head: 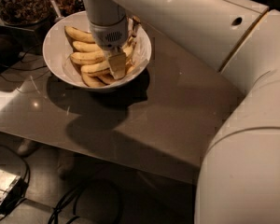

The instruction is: Pick banana from white bowl

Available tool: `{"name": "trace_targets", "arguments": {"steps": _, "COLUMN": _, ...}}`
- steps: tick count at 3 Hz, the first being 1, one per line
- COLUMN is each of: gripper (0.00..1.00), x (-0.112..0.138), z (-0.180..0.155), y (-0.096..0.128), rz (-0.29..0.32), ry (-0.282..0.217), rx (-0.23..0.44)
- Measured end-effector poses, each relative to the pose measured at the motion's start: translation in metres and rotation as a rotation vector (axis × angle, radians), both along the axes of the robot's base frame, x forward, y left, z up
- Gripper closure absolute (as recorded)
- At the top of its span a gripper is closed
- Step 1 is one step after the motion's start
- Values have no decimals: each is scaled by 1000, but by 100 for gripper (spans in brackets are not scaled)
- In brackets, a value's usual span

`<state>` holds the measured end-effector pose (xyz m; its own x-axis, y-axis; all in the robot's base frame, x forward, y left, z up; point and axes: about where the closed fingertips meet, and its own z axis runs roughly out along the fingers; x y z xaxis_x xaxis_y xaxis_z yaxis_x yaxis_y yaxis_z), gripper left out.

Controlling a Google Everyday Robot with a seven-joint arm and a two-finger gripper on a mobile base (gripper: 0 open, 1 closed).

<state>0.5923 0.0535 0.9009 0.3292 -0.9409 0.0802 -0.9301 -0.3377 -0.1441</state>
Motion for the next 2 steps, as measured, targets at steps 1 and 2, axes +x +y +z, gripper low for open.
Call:
{"name": "trace_targets", "arguments": {"steps": 1, "gripper": 85, "x": 0, "z": 0, "y": 0, "rz": 0, "ry": 0, "rx": 0}}
{"name": "trace_targets", "arguments": {"steps": 2, "gripper": 100, "x": 0, "z": 0, "y": 0, "rz": 0, "ry": 0, "rx": 0}}
